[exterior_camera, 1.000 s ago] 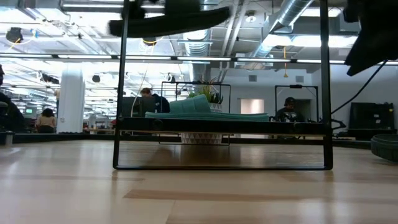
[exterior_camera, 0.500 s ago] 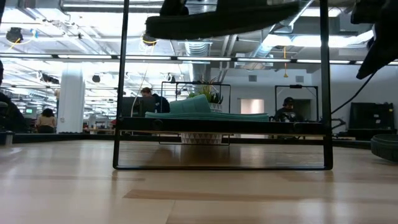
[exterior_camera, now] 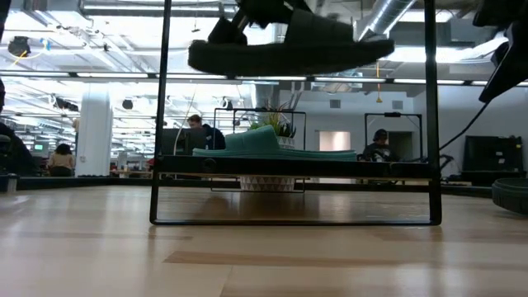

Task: Pick and place slides into the shelf
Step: Put the left black slides on the shelf

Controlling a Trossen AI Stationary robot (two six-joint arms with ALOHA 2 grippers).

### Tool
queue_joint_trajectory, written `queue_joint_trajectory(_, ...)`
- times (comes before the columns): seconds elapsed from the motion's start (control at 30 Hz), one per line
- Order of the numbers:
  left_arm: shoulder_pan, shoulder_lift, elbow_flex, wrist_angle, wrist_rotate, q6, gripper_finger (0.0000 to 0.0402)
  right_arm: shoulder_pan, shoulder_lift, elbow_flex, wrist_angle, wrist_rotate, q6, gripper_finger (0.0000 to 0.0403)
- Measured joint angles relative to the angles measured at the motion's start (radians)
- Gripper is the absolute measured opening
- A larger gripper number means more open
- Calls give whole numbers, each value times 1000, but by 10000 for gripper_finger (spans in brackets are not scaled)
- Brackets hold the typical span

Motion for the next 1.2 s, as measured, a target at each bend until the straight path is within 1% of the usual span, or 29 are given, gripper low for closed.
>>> queue_joint_trajectory(0.17, 4, -2, -50, 101, 21, -17, 0, 8, 0, 0, -4, 2, 16, 256)
queue_joint_trajectory(0.27, 4, 13, -74, 115, 24, -26, 0, 9, 0, 0, -3, 3, 17, 256)
queue_joint_trajectory(0.33, 4, 21, -76, 112, 31, -21, 0, 9, 0, 0, -3, 2, 17, 256)
queue_joint_trajectory(0.43, 4, 49, -72, 165, 49, -15, 0, 9, 1, 0, -2, 3, 17, 256)
queue_joint_trajectory(0.5, 6, 65, -75, 150, 49, -2, 0, 9, -1, 0, -3, 2, 21, 256)
queue_joint_trajectory(0.57, 8, 86, -75, 194, 66, 1, 0, 9, 1, 0, -3, -1, 27, 256)
queue_joint_trajectory(0.6, 8, 86, -75, 179, 71, 9, 0, 9, 0, 0, -4, -1, 28, 256)
queue_joint_trajectory(0.7, 9, 115, -71, 241, 81, 9, 0, 9, 0, 0, -11, -6, 42, 256)
queue_joint_trajectory(0.77, 11, 117, -77, 204, 94, 21, 0, 9, 0, 0, -13, -8, 43, 256)
queue_joint_trajectory(0.83, 14, 147, -72, 251, 98, 12, 0, 11, 0, 0, -14, -15, 43, 256)
queue_joint_trajectory(0.9, 14, 151, -77, 234, 116, 18, 0, 16, -1, 0, -16, -17, 44, 256)
queue_joint_trajectory(0.97, 15, 177, -70, 297, 120, 9, 0, 23, -1, 0, -16, -17, 44, 256)
queue_joint_trajectory(1.2, 28, 183, -75, 240, 124, 33, 0, 60, 0, 0, -22, -19, 71, 256)
